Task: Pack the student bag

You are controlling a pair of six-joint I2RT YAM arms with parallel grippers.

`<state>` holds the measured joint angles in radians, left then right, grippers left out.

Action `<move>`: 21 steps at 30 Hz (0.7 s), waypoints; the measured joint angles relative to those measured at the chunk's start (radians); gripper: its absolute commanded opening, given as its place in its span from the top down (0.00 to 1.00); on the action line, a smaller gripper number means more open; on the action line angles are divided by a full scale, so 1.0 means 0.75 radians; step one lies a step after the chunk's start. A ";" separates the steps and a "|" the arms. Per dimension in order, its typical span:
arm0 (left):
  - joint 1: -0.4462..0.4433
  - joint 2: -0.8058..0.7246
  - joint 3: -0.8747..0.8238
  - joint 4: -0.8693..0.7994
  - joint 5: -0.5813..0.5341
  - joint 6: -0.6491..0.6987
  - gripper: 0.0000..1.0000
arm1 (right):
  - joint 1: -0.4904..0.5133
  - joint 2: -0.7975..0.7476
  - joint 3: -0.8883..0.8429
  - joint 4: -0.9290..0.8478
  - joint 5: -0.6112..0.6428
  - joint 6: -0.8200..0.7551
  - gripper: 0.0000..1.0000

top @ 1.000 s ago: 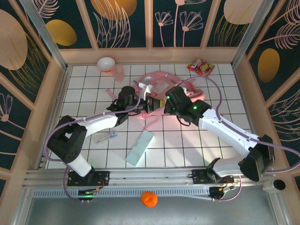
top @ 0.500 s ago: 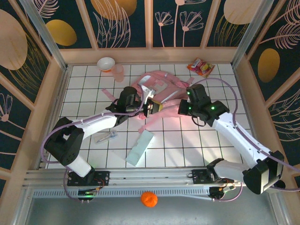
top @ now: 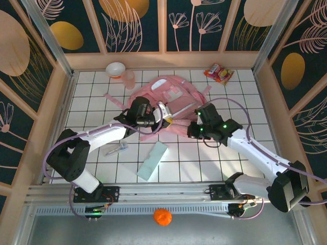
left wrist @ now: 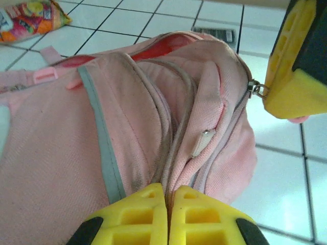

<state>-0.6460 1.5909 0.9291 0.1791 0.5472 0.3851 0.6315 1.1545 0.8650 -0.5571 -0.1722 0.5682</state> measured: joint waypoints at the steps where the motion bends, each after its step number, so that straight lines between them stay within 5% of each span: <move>1: 0.007 -0.001 -0.004 -0.003 0.002 0.051 1.00 | 0.020 0.002 -0.016 0.029 -0.005 0.020 1.00; 3: 0.034 -0.001 -0.005 -0.028 0.018 0.148 0.92 | 0.058 0.017 -0.049 0.100 -0.012 0.067 1.00; 6: 0.080 -0.001 -0.005 -0.067 0.041 0.258 0.45 | 0.082 0.046 -0.079 0.212 -0.037 0.117 1.00; 8: 0.100 -0.001 -0.005 -0.097 0.047 0.304 0.29 | 0.084 0.067 -0.087 0.249 -0.065 0.129 1.00; 14: 0.058 -0.035 -0.005 -0.145 0.088 0.372 0.23 | 0.083 0.149 -0.087 0.285 -0.163 0.117 1.00; 21: -0.064 -0.006 -0.004 -0.130 0.047 0.404 0.27 | 0.057 0.166 -0.087 0.280 -0.239 0.076 1.00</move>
<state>-0.6941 1.5864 0.9260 0.0818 0.5823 0.6884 0.6746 1.2789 0.7994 -0.3473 -0.3511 0.6254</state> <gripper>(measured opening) 0.754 0.046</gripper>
